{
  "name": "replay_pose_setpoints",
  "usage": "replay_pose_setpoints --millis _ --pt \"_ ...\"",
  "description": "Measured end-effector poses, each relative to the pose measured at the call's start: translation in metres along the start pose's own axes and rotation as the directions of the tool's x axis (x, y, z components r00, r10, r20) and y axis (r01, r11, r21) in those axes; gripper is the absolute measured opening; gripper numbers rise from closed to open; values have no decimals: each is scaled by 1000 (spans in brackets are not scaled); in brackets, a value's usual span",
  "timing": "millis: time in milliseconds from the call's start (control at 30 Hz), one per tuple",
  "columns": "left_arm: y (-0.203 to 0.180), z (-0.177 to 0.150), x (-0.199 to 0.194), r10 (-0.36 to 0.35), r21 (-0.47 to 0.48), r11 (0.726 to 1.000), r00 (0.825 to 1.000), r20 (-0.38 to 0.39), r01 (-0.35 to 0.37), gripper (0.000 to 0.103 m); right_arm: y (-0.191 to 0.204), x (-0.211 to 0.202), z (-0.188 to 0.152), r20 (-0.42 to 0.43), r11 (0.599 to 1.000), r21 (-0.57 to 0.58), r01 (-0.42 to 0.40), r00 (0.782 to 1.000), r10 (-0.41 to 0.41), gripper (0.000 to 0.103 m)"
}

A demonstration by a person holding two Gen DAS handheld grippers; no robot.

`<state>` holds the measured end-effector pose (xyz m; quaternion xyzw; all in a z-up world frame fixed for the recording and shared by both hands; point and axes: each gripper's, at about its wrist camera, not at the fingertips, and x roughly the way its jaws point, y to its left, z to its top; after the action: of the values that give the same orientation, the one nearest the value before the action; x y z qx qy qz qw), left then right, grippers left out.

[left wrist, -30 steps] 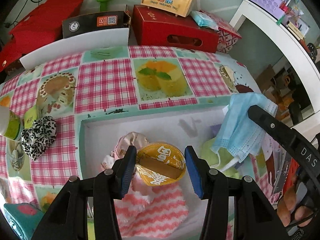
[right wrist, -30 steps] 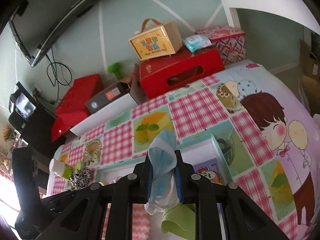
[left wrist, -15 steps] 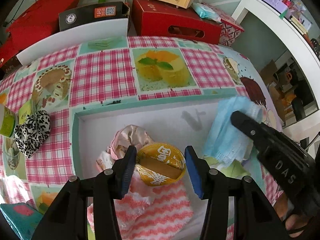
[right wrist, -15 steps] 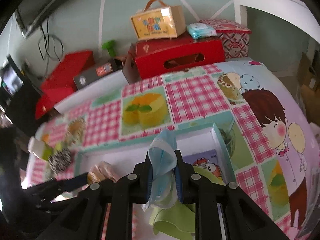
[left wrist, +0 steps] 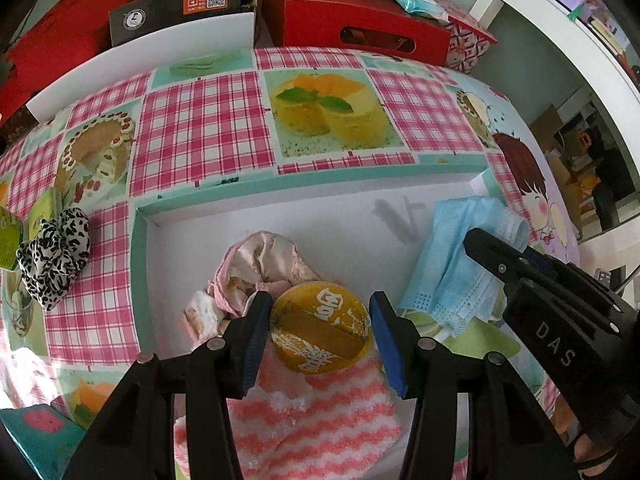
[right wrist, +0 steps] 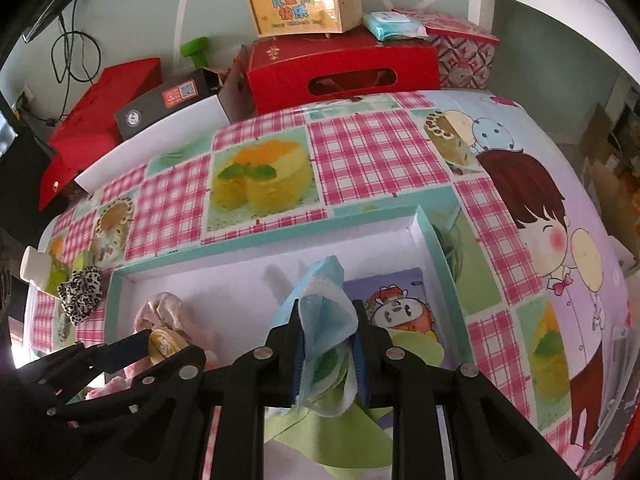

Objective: Organize soft objects
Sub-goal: 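Open the left gripper to drop the tin while the right drops the mask into the tray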

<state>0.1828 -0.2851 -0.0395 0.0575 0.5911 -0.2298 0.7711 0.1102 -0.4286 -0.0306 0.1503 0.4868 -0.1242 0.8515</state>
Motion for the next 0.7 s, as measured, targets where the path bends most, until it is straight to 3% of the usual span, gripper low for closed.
replay_pose_setpoints --millis 67,167,367,500,700 --pt "-2 0 1 7 7 1000 1000 -8 -7 53 1 -1 0 -1 1000 1 3 1000 -3 29" --pt "-4 0 0 15 20 1000 1000 -6 -14 55 3 -3 0 3 1000 -4 20 1000 -20 45" --pt "-8 0 -8 27 35 999 1000 5 -27 55 4 -16 3 39 1000 -8 19 999 -19 45" --pt "-12 -1 -16 31 54 998 999 29 -33 64 4 -27 4 74 1000 -6 18 997 -18 56" --pt "-11 -1 -30 29 60 998 998 60 -33 64 4 -43 6 116 1000 -2 25 993 -24 56"
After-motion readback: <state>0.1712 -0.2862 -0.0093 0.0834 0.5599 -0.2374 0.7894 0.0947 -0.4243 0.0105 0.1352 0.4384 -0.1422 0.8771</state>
